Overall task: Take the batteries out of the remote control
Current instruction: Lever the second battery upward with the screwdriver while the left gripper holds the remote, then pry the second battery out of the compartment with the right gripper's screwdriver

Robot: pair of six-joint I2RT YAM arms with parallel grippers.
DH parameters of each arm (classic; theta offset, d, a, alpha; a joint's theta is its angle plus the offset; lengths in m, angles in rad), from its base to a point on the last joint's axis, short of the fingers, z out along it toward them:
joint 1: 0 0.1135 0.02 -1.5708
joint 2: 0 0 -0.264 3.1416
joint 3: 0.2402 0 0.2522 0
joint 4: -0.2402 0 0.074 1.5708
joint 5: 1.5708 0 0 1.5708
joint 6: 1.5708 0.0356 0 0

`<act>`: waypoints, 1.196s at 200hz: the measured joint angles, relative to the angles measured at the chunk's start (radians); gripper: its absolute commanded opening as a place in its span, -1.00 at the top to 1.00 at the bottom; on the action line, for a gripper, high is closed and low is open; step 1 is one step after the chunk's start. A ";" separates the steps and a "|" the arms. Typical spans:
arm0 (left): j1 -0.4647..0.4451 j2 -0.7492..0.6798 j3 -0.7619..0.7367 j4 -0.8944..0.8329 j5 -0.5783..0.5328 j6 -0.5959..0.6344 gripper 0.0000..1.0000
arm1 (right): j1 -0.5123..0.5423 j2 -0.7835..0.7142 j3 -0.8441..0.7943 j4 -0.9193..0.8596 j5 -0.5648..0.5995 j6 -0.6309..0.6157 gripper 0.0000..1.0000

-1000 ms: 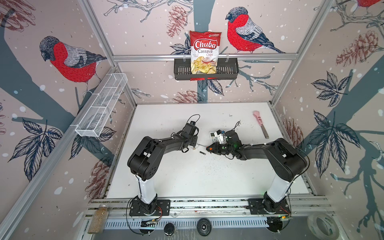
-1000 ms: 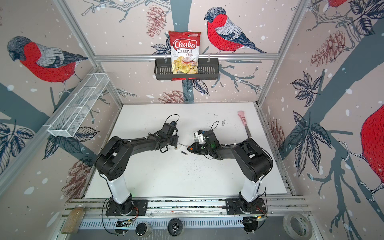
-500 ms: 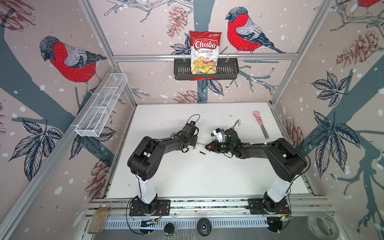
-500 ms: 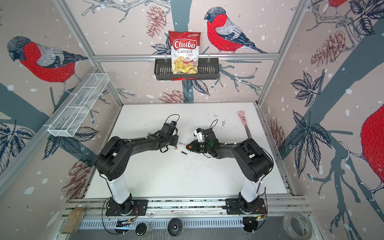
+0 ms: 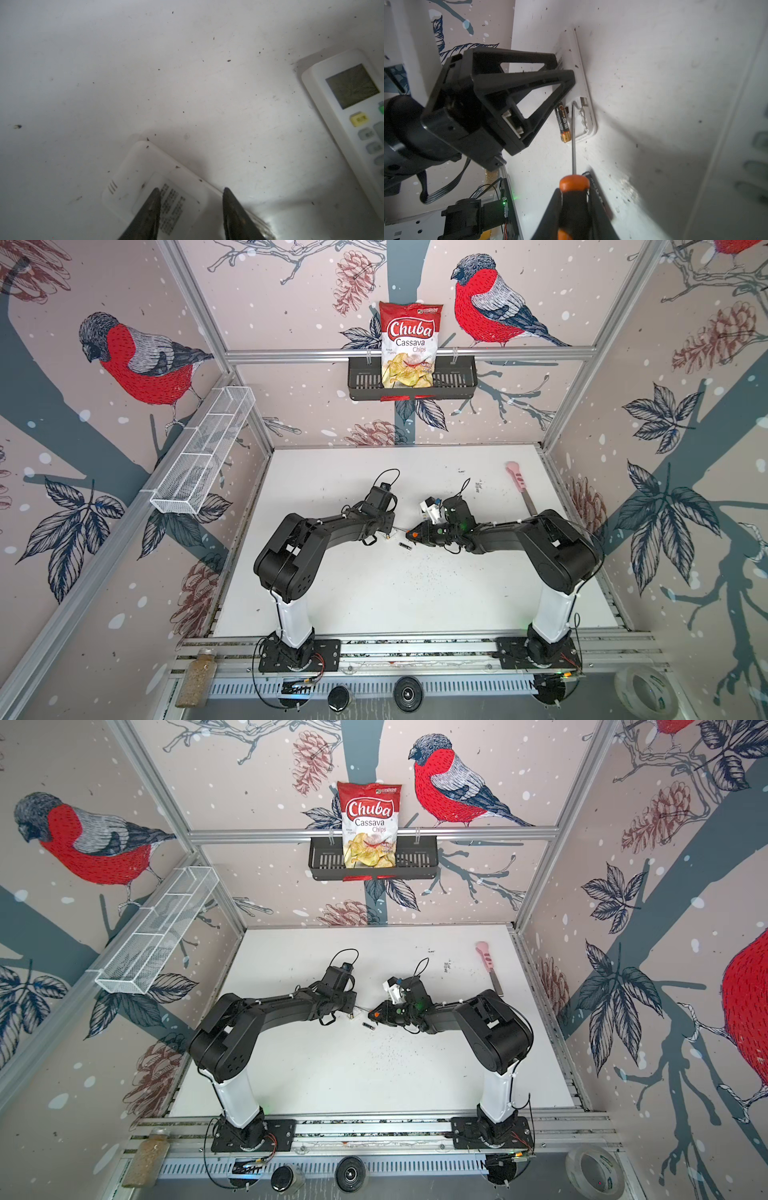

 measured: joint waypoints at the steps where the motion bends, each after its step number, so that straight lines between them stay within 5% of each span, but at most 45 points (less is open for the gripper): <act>1: 0.000 0.000 0.000 0.000 0.000 0.000 0.04 | 0.000 0.000 0.000 0.000 0.000 0.000 0.99; 239: 0.001 -0.002 -0.004 0.007 0.002 -0.003 0.04 | 0.046 -0.069 -0.014 -0.023 0.055 -0.002 0.99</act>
